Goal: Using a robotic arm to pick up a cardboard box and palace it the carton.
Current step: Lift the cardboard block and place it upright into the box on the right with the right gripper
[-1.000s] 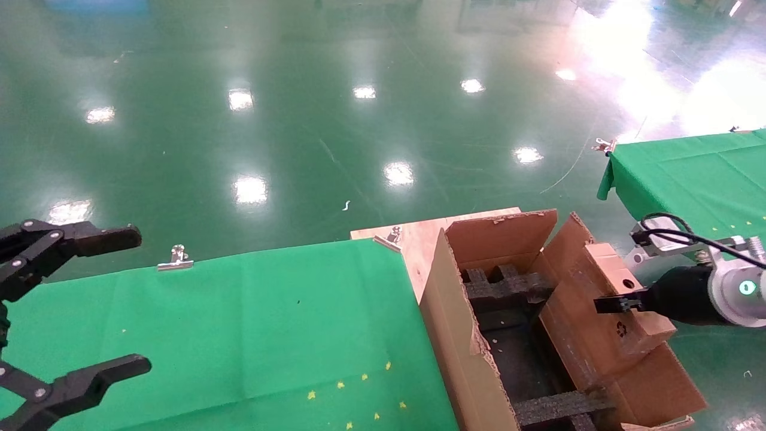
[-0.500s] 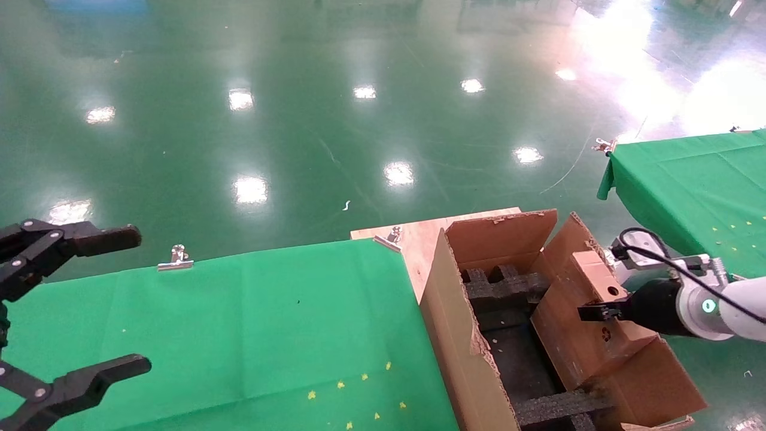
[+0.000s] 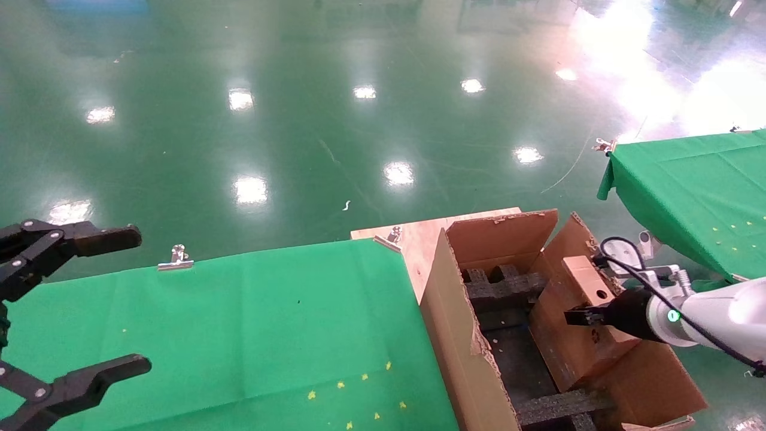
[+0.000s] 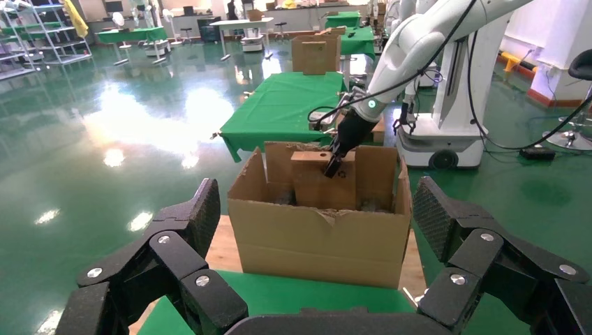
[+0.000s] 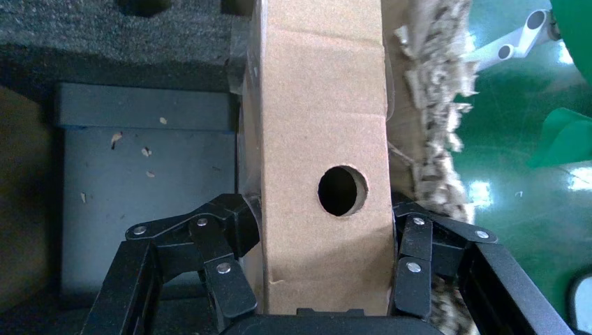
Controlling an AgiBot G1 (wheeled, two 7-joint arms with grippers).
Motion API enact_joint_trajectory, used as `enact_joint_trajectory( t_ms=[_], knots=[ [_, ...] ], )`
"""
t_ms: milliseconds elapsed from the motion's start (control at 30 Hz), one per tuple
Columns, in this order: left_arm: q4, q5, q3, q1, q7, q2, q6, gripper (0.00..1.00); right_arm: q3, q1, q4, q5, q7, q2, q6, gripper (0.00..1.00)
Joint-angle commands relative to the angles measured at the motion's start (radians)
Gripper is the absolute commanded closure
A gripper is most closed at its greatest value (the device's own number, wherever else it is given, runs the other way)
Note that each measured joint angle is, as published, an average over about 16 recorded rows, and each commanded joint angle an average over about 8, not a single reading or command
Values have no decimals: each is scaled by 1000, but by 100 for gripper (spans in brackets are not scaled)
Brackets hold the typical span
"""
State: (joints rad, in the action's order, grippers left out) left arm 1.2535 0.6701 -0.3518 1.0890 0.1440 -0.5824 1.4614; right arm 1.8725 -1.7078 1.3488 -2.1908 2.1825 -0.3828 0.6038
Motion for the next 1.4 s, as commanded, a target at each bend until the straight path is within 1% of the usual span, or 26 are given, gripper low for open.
enact_joint_trajectory(
  t_ms=[33,200,433,733,967,1300,1400],
  knots=[
    [0,0,0,0,0,0,0,0,0,13,0,-30,32,-12,-2,100],
    [0,0,0,0,0,0,0,0,0,39,-2,-72,83,-32,3,100],
    [0,0,0,0,0,0,0,0,1,72,-13,-103,141,-54,12,100],
    [0,0,0,0,0,0,0,0,7,125,-69,-126,197,-100,0,100],
    [0,0,0,0,0,0,0,0,16,163,-145,-114,195,-148,-33,100],
    [0,0,0,0,0,0,0,0,35,196,-231,-64,149,-203,-72,99],
    [0,0,0,0,0,0,0,0,40,201,-244,-50,132,-210,-81,62]
  ],
)
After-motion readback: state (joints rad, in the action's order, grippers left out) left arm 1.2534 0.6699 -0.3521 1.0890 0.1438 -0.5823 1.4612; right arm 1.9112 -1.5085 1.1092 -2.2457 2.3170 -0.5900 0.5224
